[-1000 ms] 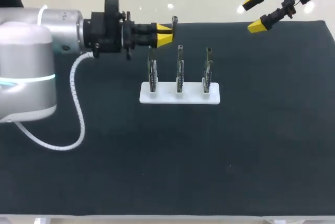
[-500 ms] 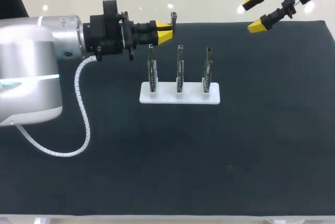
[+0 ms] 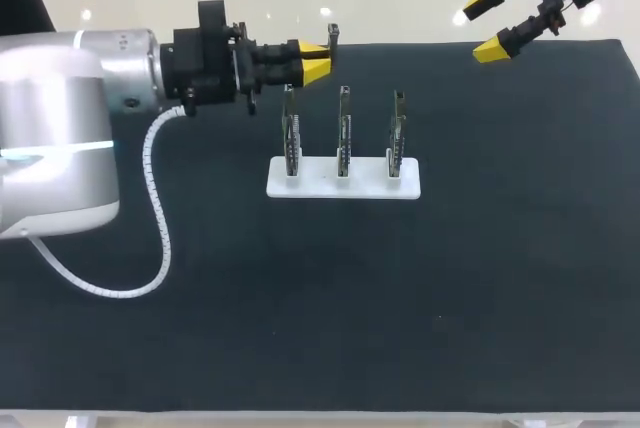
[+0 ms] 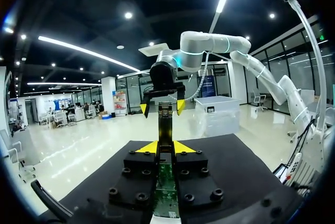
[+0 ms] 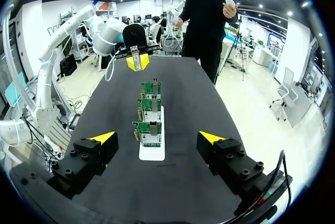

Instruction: Pick up the optical module with the left hand, and insert it into the network port with the right hand.

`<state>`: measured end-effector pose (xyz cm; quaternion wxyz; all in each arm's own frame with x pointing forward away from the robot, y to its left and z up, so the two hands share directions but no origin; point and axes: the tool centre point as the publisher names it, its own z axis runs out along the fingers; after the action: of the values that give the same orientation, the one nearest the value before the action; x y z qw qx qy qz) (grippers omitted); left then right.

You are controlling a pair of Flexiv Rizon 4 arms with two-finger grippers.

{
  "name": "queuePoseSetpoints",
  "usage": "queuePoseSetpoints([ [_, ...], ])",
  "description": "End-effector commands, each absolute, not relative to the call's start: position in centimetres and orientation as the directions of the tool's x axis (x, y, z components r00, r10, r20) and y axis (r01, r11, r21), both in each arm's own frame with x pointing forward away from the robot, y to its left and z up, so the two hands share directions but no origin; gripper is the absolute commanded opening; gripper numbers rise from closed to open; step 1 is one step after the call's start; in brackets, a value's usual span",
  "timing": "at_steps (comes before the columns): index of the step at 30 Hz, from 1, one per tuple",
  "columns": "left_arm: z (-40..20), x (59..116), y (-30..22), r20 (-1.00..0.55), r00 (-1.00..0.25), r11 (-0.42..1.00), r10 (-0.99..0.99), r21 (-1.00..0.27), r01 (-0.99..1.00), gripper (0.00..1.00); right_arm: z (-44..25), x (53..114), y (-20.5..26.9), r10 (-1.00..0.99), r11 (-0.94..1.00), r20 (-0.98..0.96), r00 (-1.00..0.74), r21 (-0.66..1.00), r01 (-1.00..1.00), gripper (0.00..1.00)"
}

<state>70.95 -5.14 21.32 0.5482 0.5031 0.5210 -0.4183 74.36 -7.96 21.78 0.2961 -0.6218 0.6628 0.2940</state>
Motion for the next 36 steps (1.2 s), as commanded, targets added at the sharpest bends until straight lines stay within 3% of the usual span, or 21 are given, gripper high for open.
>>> queuePoseSetpoints([
  [1,21.3,70.9,-5.2,-0.992,0.109,0.147,0.064,0.117,0.982,0.00,21.8,74.3,-7.9,-0.650,0.054,-0.759,-0.050,0.020,-0.998,1.00],
  [14,21.3,70.9,-5.2,-0.992,0.109,0.147,0.064,0.117,0.982,0.00,23.6,74.6,-7.5,-0.683,-0.016,-0.730,-0.003,0.019,-1.000,1.00],
  [36,21.3,70.9,-5.2,-0.992,0.109,0.147,0.064,0.117,0.982,0.00,28.1,73.4,3.5,-0.685,-0.113,-0.727,0.049,0.039,-0.993,1.00],
])
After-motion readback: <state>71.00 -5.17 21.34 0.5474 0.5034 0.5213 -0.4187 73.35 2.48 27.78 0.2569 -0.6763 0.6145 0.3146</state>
